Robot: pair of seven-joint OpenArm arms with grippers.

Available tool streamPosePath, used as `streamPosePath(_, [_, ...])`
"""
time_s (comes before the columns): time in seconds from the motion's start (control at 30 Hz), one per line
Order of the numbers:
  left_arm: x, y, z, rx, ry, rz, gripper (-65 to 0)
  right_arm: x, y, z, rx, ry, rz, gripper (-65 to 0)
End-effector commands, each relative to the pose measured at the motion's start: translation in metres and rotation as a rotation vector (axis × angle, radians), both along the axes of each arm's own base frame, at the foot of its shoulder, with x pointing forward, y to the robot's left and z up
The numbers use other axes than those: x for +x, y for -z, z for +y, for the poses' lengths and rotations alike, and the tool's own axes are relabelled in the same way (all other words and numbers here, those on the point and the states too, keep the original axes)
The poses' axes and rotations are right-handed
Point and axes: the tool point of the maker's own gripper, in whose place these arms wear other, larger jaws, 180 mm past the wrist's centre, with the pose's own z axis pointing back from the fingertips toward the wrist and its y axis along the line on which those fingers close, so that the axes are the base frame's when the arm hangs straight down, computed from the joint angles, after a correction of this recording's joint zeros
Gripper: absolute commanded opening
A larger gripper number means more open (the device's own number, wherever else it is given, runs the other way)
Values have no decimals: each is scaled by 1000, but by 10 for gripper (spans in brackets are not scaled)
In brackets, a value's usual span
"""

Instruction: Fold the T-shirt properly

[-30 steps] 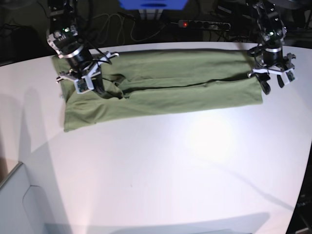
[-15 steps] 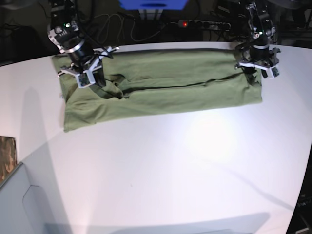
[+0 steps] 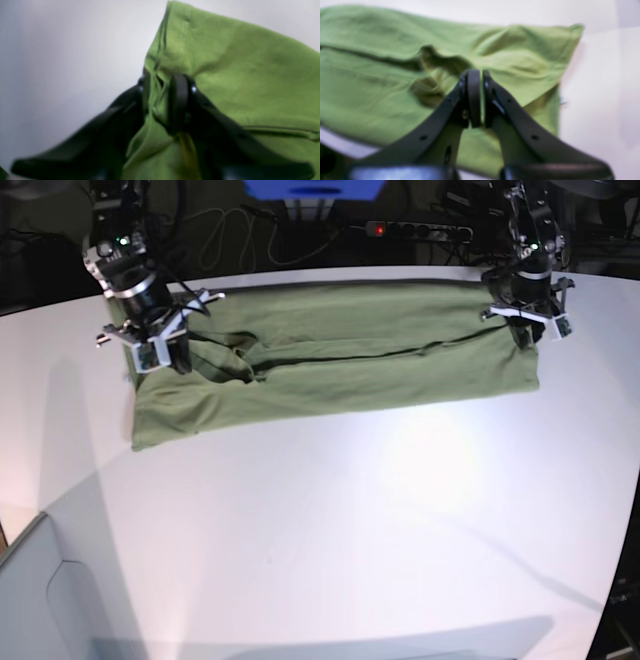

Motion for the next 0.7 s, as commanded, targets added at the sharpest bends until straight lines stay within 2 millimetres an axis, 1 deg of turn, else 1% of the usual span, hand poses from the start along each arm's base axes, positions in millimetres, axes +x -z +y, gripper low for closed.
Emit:
streamPosePath(0.0, [3, -8, 4, 18, 4, -23, -545, 6, -9, -3, 1, 3, -40, -649])
streamPosePath(0.1, [4, -8, 4, 19, 4, -24, -560, 12, 0, -6, 4, 13, -27, -649])
streamPosePath(0.27, [5, -11, 4, 22, 4, -31, -565, 13, 39, -15, 16, 41, 64, -649])
streamPosePath(0.3, [5, -12, 4, 23, 5, -34, -583, 13, 46, -16, 17, 46, 80, -649])
streamPosePath(0.37, [5, -13, 5, 25, 3, -36, -650, 11, 59, -18, 21, 54, 113, -649])
streamPosePath(0.47, [6, -15, 5, 27, 4, -40, -650, 10, 71, -21, 22, 63, 143, -649])
streamPosePath(0.53, [12, -24, 3, 35, 14, -64, -650, 10, 73, -22, 22, 65, 149, -649])
streamPosePath(0.57, [16, -32, 0, 41, 26, -86, -650, 10, 75, -22, 22, 66, 152, -649])
streamPosePath(0.67, [21, -55, -10, 58, 56, -137, -650, 9, 76, -22, 22, 67, 156, -649])
